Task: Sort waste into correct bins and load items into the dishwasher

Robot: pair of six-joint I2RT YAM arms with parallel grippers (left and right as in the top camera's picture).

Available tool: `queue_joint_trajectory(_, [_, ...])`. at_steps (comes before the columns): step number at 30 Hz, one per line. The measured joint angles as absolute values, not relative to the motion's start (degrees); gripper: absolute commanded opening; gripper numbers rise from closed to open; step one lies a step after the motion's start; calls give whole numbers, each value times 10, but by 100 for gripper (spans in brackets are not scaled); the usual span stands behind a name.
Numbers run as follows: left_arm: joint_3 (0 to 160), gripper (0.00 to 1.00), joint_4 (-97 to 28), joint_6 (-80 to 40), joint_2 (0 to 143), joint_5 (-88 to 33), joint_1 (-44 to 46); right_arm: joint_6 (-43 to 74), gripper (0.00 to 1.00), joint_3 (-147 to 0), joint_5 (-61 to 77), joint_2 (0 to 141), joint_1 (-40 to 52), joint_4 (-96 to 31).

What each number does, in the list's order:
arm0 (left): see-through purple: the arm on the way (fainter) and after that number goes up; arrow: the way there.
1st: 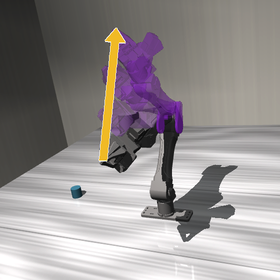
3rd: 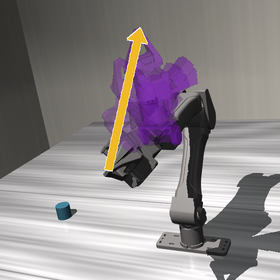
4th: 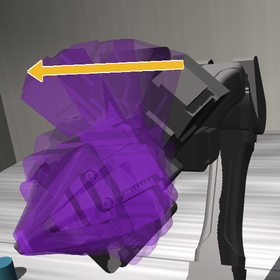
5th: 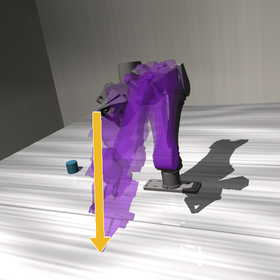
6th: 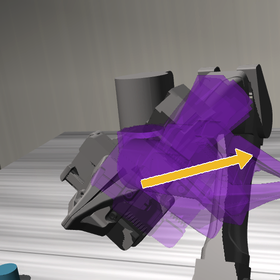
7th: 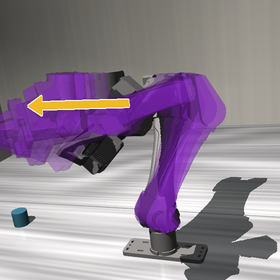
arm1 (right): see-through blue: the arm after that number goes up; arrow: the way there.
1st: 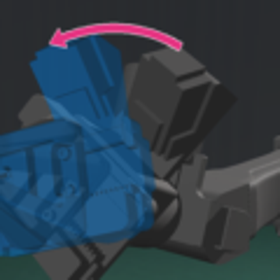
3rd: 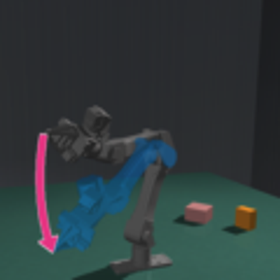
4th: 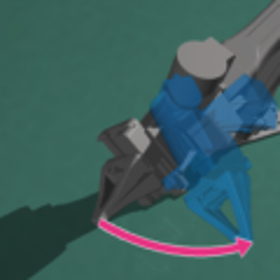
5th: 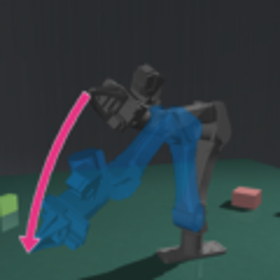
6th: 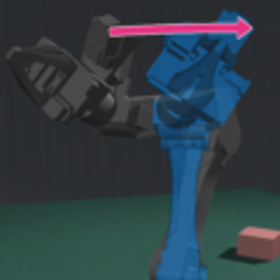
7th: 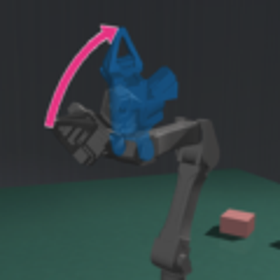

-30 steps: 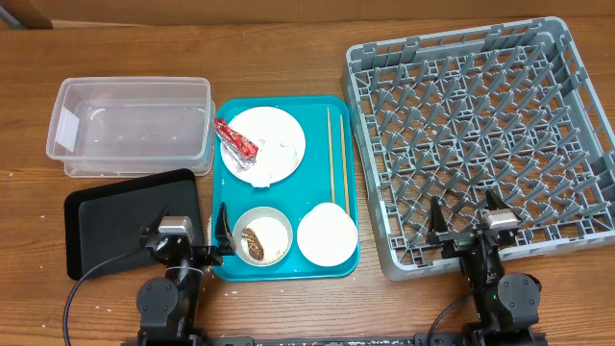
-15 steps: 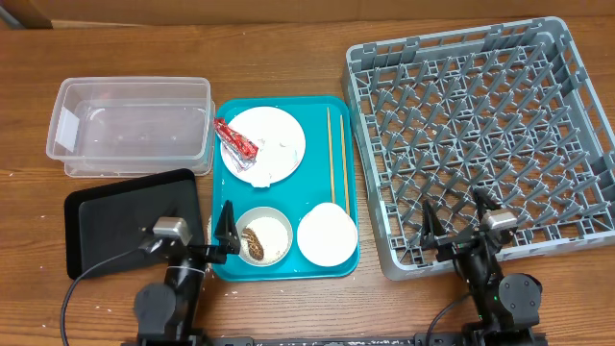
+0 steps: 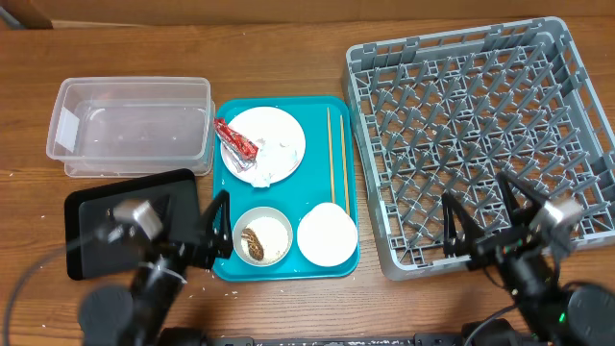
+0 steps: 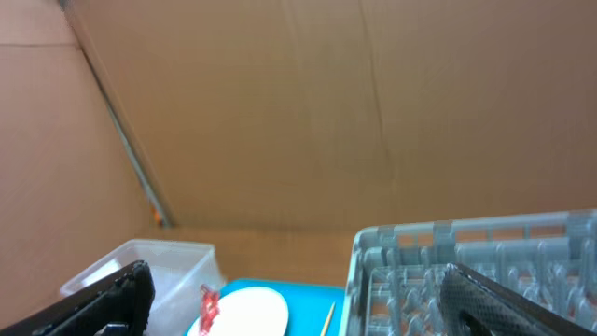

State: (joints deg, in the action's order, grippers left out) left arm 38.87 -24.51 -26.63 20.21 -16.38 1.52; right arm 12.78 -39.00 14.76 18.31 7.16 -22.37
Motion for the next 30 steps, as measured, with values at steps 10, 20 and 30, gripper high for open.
queue_joint_trajectory(10, [680,99,-440,-266,542,-298,15,135,100,-567,203,492,72,-399])
queue_joint_trajectory(20, [689,82,-597,-238,720,-243,179,135,100,-567,356,593,71,-386])
queue_joint_trajectory(30, [689,67,-510,-234,912,-115,340,135,100,-567,377,594,71,-386])
